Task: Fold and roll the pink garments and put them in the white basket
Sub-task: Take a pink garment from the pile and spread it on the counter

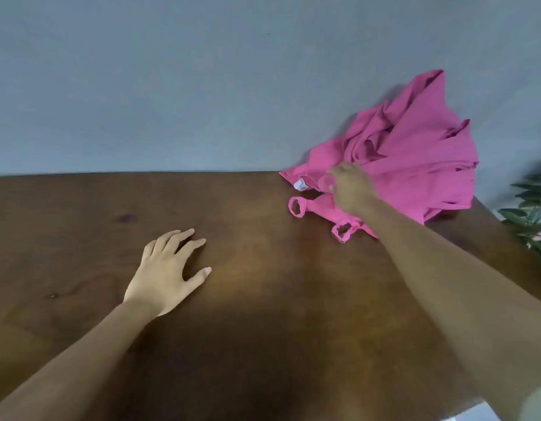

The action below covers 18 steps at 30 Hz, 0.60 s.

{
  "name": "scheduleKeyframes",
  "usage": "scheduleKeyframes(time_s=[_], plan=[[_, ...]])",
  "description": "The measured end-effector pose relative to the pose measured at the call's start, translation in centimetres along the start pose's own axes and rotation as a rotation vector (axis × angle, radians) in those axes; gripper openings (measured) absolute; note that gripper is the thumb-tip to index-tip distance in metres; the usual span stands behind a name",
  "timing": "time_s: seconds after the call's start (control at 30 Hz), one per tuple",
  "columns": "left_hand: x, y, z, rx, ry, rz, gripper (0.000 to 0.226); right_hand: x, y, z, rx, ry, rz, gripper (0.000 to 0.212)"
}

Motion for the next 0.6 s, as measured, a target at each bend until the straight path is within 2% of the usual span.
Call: scheduleKeyframes(time_s=[0.1, 0.23, 0.37, 0.6], plan=[[-0.2, -0.2, -0.1, -0.001, -0.017, 0.0, 0.067, 0.0, -2.0, -0.8, 0.017, 0.15, 0.001, 0.041], [0.1, -0.2, 0.0, 0.005, -0.02, -0.005, 0.069, 0.5, -2.6, -1.5, 0.027, 0.194, -0.065, 0.027], [0.0, -0.2, 0.0, 0.001, -0.014, -0.017, 0.069, 0.6, -1.7, -2.6, 0.02, 0.087, -0.109, 0.018], [0.0, -0.2, -0.2, 0.018, -0.027, -0.017, 0.07, -1.2, 6.9, -5.9, 0.117, -0.302, -0.163, 0.012]])
Point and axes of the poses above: each hand's wrist, its own y-axis away from the middle knuckle, its own x-axis out of the palm, z = x × y, the point moved 7 cm from there along -y, towards the middle knuckle, and after that the axes turned 15 degrees about x, right-handed, at the moved point
